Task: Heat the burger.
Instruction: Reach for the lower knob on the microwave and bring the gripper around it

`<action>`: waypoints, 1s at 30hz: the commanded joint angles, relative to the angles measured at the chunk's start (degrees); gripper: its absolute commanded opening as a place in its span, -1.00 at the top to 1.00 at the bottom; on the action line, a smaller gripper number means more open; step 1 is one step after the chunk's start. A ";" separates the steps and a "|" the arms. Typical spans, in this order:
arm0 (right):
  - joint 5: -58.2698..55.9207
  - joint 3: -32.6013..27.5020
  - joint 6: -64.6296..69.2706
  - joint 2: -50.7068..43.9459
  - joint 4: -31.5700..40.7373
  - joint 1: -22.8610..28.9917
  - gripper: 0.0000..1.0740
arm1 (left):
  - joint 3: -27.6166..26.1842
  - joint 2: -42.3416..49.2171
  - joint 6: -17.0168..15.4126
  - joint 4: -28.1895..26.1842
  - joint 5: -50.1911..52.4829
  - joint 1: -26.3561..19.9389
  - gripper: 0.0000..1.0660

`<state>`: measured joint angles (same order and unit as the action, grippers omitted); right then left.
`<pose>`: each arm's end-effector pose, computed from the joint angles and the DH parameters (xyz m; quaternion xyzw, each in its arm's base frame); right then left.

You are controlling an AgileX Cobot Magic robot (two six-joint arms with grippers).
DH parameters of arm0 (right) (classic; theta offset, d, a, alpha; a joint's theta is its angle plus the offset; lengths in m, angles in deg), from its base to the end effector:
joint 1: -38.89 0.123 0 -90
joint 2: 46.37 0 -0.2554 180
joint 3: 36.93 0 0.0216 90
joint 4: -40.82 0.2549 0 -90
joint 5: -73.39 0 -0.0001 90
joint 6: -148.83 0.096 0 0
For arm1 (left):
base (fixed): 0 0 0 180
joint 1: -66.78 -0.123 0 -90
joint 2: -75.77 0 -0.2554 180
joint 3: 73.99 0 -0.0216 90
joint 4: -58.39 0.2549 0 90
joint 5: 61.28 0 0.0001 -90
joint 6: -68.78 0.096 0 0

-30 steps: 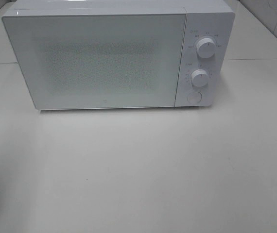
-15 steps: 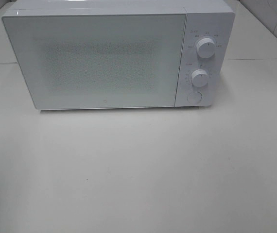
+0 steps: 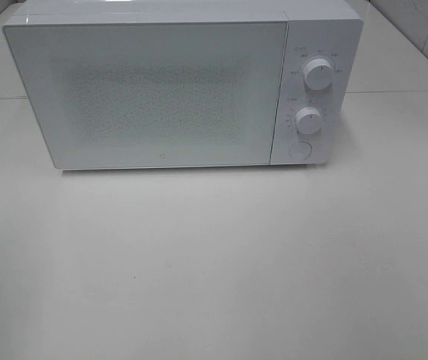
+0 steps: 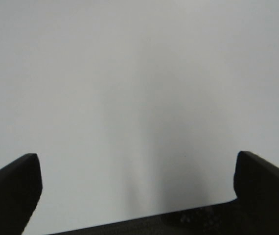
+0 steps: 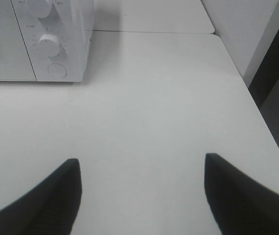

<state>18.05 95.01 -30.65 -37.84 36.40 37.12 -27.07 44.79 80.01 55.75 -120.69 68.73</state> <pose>0.0370 -0.0072 0.2835 0.0161 0.8279 -0.0447 0.5588 0.0906 -0.0069 0.2585 0.1032 0.9254 0.0068 0.3645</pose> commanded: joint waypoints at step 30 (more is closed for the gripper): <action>0.29 -0.17 0.34 -1.43 -0.40 -0.11 -0.32 | 0.80 24.12 -4.87 0.97 0.11 -0.34 -0.89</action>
<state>18.05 95.01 -30.65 -37.84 36.40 37.12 -26.56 67.37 75.66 57.53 -120.81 68.61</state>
